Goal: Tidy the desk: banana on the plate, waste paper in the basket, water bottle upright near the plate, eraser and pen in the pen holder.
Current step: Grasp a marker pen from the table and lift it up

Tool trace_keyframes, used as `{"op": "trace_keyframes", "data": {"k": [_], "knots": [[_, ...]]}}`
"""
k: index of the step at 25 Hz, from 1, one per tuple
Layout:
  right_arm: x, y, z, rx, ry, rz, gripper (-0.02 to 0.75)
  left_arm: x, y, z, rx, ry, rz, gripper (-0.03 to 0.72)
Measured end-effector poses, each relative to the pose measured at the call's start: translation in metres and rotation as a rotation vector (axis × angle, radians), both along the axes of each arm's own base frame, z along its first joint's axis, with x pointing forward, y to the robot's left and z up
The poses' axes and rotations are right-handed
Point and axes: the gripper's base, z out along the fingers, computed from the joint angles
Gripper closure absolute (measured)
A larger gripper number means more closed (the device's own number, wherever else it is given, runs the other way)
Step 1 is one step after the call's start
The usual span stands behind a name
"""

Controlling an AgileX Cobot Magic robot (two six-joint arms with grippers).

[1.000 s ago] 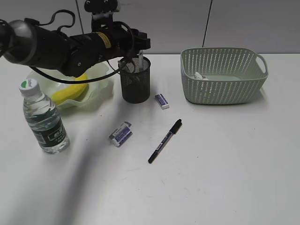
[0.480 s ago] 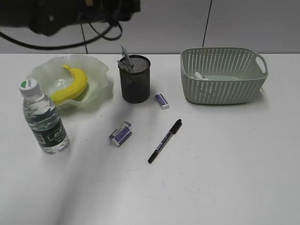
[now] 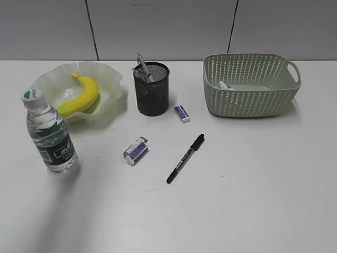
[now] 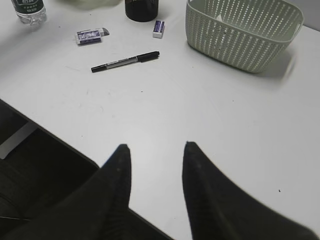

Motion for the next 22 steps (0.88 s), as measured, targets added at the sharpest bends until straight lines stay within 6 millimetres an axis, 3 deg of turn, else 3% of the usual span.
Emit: {"op": "trace_keyframes", "data": {"k": [7, 9, 13, 16, 20, 22], "knots": [[0.0, 0.0, 0.0, -0.004, -0.003, -0.003, 0.447, -0.099, 0.054, 0.009, 0.064, 0.065, 0.002, 0.272], [0.0, 0.0, 0.0, -0.004, -0.003, -0.003, 0.447, -0.139, 0.073, 0.006, 0.016, 0.009, -0.017, 0.272], [0.005, 0.003, 0.001, -0.024, 0.021, -0.004, 0.447, -0.194, 0.096, -0.032, -0.02, -0.021, -0.068, 0.272], [0.018, 0.014, 0.007, -0.055, 0.063, 0.001, 0.447, -0.224, 0.106, -0.069, -0.053, -0.027, -0.118, 0.272], [0.052, 0.042, 0.017, -0.113, 0.152, 0.012, 0.447, -0.245, 0.111, -0.109, -0.082, -0.031, -0.181, 0.272], [0.076, 0.061, 0.02, -0.16, 0.223, 0.012, 0.443, -0.248, 0.112, -0.121, -0.081, -0.037, -0.197, 0.272]]}}
